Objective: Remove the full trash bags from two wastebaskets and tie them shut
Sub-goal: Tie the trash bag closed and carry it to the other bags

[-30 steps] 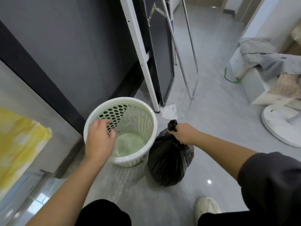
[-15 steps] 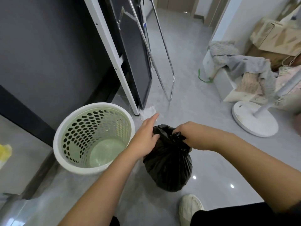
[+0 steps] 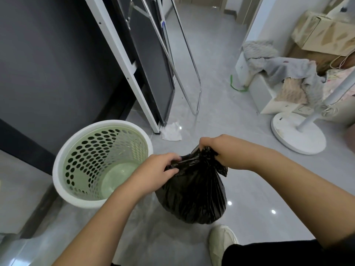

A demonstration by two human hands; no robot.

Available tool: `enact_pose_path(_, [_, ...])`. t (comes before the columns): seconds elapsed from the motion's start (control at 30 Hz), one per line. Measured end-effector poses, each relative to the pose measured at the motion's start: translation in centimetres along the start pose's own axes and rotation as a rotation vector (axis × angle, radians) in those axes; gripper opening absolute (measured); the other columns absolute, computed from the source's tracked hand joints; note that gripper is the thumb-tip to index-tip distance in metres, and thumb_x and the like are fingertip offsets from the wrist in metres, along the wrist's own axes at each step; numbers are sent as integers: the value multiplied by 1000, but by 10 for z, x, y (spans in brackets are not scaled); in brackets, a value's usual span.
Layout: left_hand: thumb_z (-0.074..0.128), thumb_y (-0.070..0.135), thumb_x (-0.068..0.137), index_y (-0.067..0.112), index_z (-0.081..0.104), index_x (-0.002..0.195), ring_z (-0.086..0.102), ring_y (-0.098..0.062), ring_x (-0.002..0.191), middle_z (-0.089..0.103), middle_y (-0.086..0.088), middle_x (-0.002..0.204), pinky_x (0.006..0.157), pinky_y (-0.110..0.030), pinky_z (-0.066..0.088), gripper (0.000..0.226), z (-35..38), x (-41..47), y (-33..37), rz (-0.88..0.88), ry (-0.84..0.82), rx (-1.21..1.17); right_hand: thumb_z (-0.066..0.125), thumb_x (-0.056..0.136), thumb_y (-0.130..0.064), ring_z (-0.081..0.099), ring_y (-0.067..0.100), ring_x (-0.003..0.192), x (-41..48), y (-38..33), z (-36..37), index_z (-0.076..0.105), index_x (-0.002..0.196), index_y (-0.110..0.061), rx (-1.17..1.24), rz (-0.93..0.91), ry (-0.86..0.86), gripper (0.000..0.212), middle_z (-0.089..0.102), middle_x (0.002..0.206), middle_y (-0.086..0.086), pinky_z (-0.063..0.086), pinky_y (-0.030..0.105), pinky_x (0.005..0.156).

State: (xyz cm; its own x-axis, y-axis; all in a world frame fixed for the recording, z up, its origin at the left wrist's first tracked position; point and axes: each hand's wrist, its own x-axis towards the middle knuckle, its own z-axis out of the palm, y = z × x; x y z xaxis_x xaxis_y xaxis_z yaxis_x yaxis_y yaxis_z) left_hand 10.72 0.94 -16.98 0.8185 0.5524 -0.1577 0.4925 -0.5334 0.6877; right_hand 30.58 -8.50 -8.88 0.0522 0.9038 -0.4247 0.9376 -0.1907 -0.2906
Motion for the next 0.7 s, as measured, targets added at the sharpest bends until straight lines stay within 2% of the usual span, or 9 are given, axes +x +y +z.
enact_pose_path(0.07, [64, 27, 86, 28, 66, 84, 62, -16, 77, 68, 2, 78, 71, -30, 47, 3, -1, 0, -2, -31, 71, -24, 40, 85, 0, 58, 25, 77, 2, 2, 2, 43, 110, -31, 22, 17, 10, 40, 56, 85, -1, 49, 37, 64])
enact_pose_path(0.13, [68, 26, 81, 30, 61, 70, 55, -16, 61, 61, -1, 64, 62, -31, 42, 14, 0, 1, -3, -80, 151, -184, 40, 86, 0, 57, 19, 79, 3, 5, 5, 36, 126, -38, 28, 19, 7, 55, 59, 96, -4, 50, 32, 66])
enact_pose_path(0.2, [68, 18, 79, 28, 60, 71, 52, -15, 56, 57, 0, 61, 60, -34, 43, 16, -1, 0, 0, -106, 181, -362, 41, 88, -2, 57, 12, 78, 3, 6, 6, 29, 137, -44, 50, 31, 3, 65, 61, 110, -2, 51, 30, 71])
enact_pose_path(0.27, [66, 6, 79, 27, 60, 70, 59, -16, 55, 61, 2, 63, 62, -36, 48, 23, -2, -1, 7, -120, 212, -481, 48, 93, -8, 52, -2, 67, 3, 6, 7, 36, 139, -40, 98, 25, -3, 57, 63, 111, 1, 48, 21, 66])
enact_pose_path(0.37, [64, -2, 79, 20, 64, 76, 61, -15, 57, 63, 0, 67, 60, -30, 49, 23, -5, -1, 17, -112, 272, -578, 58, 92, -18, 56, 2, 69, 4, 6, 10, 42, 138, -37, 182, -7, 9, 52, 65, 105, -5, 43, 10, 63])
enact_pose_path(0.47, [65, 1, 81, 18, 69, 79, 63, -14, 62, 66, 1, 69, 64, -28, 51, 17, -7, -2, 24, -79, 290, -577, 62, 89, -17, 65, 18, 93, 6, 3, 18, 39, 139, -40, 349, -31, -4, 60, 64, 112, -9, 51, 24, 81])
enact_pose_path(0.57, [67, 4, 81, 26, 71, 76, 62, -8, 62, 66, 10, 66, 65, -21, 49, 23, -7, -5, 31, -23, 264, -514, 61, 88, -7, 65, 20, 107, 10, 1, 26, 39, 140, -42, 551, -101, -36, 66, 59, 129, -8, 54, 44, 90])
enact_pose_path(0.63, [67, 7, 82, 31, 71, 76, 62, -7, 63, 66, 11, 67, 65, -18, 50, 25, -7, -7, 37, 1, 246, -453, 59, 88, -4, 64, 19, 108, 11, 0, 29, 45, 133, -46, 576, -160, -68, 63, 61, 128, -5, 53, 47, 90])
enact_pose_path(0.7, [65, 10, 82, 30, 69, 76, 59, -9, 65, 63, 8, 69, 64, -18, 49, 22, -8, -8, 37, -12, 284, -363, 59, 89, -5, 66, 19, 104, 11, 0, 29, 50, 128, -45, 569, -152, -83, 57, 65, 120, -4, 54, 44, 89])
